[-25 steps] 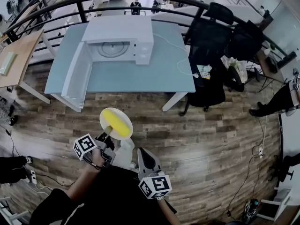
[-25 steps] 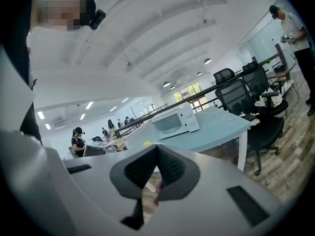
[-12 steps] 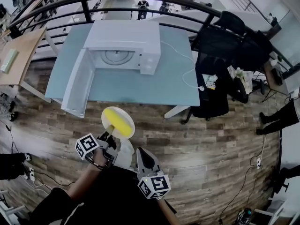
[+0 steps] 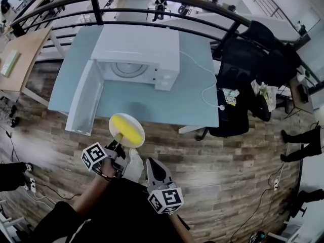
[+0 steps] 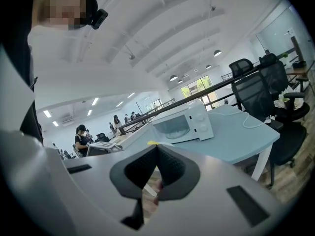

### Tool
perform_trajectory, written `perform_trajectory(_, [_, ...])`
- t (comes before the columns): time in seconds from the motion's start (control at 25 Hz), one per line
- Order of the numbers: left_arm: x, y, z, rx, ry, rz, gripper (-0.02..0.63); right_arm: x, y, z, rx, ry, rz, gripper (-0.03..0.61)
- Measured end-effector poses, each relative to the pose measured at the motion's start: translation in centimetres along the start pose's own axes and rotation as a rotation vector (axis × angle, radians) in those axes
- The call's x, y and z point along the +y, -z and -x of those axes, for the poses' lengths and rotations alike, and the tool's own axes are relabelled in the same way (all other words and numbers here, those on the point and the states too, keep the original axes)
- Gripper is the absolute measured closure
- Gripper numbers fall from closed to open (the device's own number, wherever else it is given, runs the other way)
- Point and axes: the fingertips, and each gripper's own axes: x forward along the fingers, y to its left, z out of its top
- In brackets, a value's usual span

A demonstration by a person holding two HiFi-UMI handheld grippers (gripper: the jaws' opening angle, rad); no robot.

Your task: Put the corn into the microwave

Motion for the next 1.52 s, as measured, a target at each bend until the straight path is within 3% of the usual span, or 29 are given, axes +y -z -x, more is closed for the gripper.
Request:
perform_trajectory(0.84, [-0.2, -8.2, -9.7, -0.108, -0.008, 0.033, 0.588, -0.9, -3.2, -11.5, 0.042, -0.109, 0.024, 0.569])
perform_trajectory(1.52, [0.6, -12.1, -13.6, -0.169, -0.022, 0.078, 0.588, 0.1, -3.4, -15.5, 0.096, -0.161, 0.028, 0.569])
